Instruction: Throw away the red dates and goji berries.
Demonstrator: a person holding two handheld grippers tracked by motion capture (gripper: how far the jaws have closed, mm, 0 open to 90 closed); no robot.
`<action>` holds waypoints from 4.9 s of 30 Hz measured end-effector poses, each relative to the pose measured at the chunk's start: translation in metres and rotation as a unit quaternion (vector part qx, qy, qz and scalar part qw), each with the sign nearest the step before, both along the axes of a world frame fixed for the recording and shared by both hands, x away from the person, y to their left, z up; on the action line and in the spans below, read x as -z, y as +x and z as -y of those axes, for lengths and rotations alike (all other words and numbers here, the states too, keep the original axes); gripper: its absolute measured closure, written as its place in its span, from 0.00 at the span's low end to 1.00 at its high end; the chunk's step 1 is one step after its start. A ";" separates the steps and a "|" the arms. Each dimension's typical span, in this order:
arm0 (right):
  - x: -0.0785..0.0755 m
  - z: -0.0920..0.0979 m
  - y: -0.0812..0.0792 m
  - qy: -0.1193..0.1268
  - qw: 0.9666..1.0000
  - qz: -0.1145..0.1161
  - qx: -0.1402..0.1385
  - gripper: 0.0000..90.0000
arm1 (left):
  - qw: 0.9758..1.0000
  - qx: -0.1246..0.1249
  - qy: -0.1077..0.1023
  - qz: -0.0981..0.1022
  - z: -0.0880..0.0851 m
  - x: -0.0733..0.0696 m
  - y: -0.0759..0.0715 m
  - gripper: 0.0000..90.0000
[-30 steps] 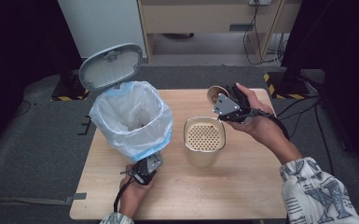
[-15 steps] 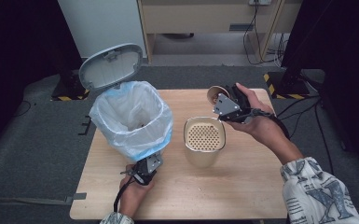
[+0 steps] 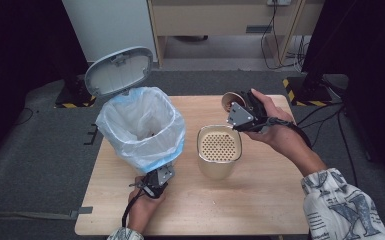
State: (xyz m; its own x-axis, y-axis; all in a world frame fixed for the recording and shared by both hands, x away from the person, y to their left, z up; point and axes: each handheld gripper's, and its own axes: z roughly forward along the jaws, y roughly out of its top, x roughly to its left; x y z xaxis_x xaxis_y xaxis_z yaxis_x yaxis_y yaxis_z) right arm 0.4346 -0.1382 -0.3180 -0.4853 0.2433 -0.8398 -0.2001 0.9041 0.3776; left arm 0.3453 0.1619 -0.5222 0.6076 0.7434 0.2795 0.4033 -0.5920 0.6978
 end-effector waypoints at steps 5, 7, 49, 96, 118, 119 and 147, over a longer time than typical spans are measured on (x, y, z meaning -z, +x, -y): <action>0.001 -0.004 -0.004 -0.041 0.999 0.025 -0.004 0.41 | 1.000 -0.001 -0.002 0.000 0.000 0.000 0.000 0.99; 0.003 -0.007 -0.006 -0.067 0.997 0.039 -0.004 0.41 | 1.000 -0.001 -0.001 0.000 0.000 0.000 0.000 0.99; -0.004 -0.002 -0.007 -0.066 0.997 0.047 -0.006 0.41 | 1.000 0.000 -0.001 0.001 0.000 0.000 0.000 0.99; -0.027 -0.011 -0.013 -0.123 0.987 0.103 -0.010 0.41 | 1.000 -0.001 -0.002 -0.001 0.000 0.000 0.000 0.99; -0.024 -0.018 -0.014 -0.228 0.961 0.155 -0.012 0.41 | 1.000 0.000 -0.003 -0.001 0.000 0.000 0.000 0.99; -0.024 -0.018 -0.015 -0.227 0.961 0.155 -0.011 0.41 | 1.000 0.000 -0.003 -0.001 0.000 0.000 0.000 0.99; -0.006 -0.031 -0.014 -0.309 0.934 0.174 -0.035 0.42 | 1.000 0.000 -0.005 -0.001 -0.001 0.000 0.000 0.99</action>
State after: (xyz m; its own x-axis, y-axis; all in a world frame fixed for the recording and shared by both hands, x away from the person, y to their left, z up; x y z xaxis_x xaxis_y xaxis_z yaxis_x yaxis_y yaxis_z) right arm 0.4209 -0.1071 -0.3118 -0.1535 -0.3633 -0.9189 -0.2807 0.9077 -0.3120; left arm 0.3454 0.1625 -0.5223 0.6077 0.7462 0.2718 0.4047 -0.5855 0.7024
